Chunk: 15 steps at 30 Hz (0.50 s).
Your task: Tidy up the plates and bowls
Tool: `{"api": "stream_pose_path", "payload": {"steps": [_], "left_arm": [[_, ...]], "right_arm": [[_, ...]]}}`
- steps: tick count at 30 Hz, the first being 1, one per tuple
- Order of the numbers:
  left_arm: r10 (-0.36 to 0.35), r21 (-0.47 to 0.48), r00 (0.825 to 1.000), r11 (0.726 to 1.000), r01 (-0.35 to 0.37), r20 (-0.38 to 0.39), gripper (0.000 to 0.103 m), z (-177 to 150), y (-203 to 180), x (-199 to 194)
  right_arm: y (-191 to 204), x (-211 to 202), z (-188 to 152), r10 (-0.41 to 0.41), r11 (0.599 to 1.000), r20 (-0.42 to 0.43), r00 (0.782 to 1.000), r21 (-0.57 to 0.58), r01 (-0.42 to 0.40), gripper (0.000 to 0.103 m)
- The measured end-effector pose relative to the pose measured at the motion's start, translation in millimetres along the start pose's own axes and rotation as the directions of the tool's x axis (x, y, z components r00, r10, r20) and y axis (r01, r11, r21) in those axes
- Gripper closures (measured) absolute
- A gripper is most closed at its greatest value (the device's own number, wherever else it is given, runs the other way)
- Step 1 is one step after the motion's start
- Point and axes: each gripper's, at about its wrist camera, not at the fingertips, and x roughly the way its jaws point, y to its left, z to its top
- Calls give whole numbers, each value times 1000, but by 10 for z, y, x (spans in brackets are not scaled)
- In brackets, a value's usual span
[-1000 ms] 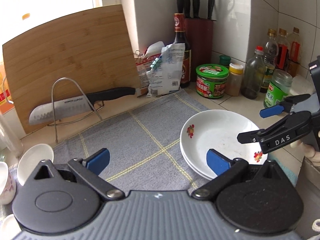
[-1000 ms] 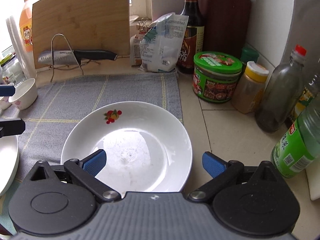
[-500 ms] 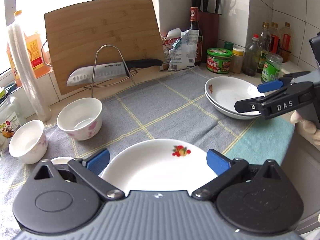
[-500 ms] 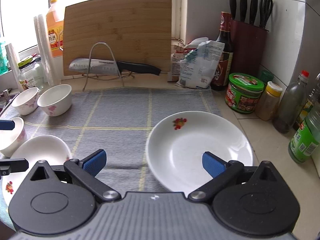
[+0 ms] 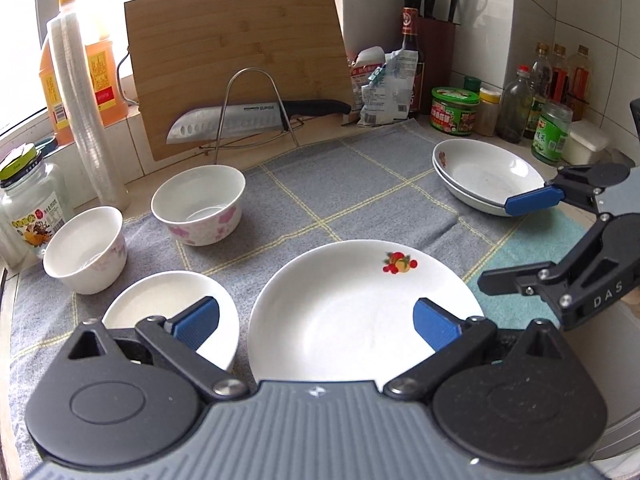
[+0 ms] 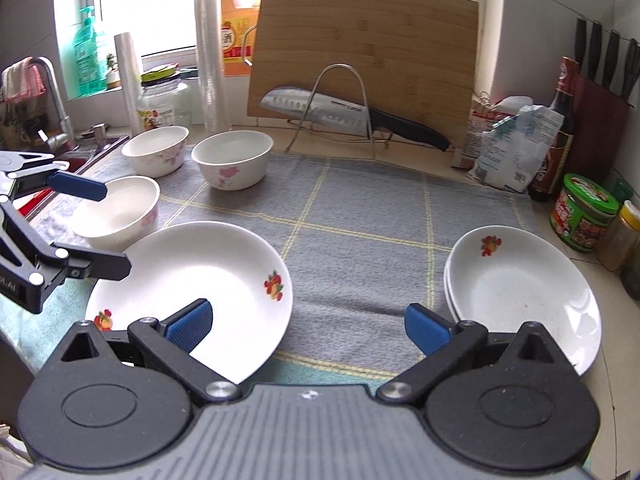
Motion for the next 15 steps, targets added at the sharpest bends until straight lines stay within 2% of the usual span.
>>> {"api": "stream_pose_path", "payload": {"steps": [5, 8, 12, 15], "left_arm": [[37, -11, 998, 999, -38, -41, 1, 4, -133, 71], [49, 3, 997, 999, -49, -52, 1, -30, -262, 56], [46, -2, 995, 999, -46, -86, 1, -134, -389, -13], [73, -19, 989, 997, -76, -130, 1, -265, -430, -58]], "right_arm": [[-15, 78, -109, 65, 995, -40, 997, -72, -68, 0], [-113, 123, -138, 108, 991, -58, 993, -73, -112, 0], [-275, 226, -75, 137, 986, -64, 988, -84, -143, 0], [-362, 318, 33, 198, 976, -64, 978, -82, -203, 0]]}}
